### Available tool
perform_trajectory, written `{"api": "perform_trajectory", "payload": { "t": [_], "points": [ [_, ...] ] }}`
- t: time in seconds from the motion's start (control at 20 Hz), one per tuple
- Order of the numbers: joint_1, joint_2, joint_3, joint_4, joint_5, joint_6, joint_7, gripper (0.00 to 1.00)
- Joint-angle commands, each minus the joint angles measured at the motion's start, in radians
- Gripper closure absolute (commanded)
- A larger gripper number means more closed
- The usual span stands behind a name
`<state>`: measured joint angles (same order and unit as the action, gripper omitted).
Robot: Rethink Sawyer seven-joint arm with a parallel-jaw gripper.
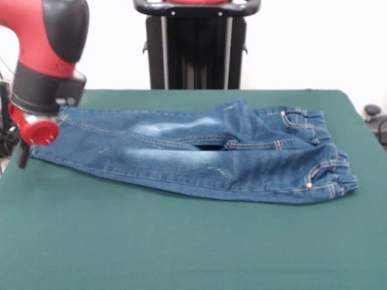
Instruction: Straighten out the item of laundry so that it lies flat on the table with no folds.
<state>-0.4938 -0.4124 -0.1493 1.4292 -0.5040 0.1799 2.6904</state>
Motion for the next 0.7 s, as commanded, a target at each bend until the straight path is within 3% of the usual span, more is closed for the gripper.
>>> {"api": "perform_trajectory", "payload": {
  "t": [0.05, 0.1, 0.15, 0.3, 0.7],
  "points": [
    [-0.051, -0.175, 0.203, 0.166, 0.026, 0.209, -0.217, 1.00],
    [-0.083, -0.186, 0.242, 0.186, 0.023, 0.225, -0.250, 1.00],
    [-0.125, -0.196, 0.294, 0.209, 0.023, 0.252, -0.262, 0.00],
    [-0.210, -0.196, 0.389, 0.250, 0.090, 0.332, -0.276, 0.00],
    [-0.235, -0.213, 0.420, 0.343, 0.125, 0.321, -0.151, 0.00]
  ]
}}
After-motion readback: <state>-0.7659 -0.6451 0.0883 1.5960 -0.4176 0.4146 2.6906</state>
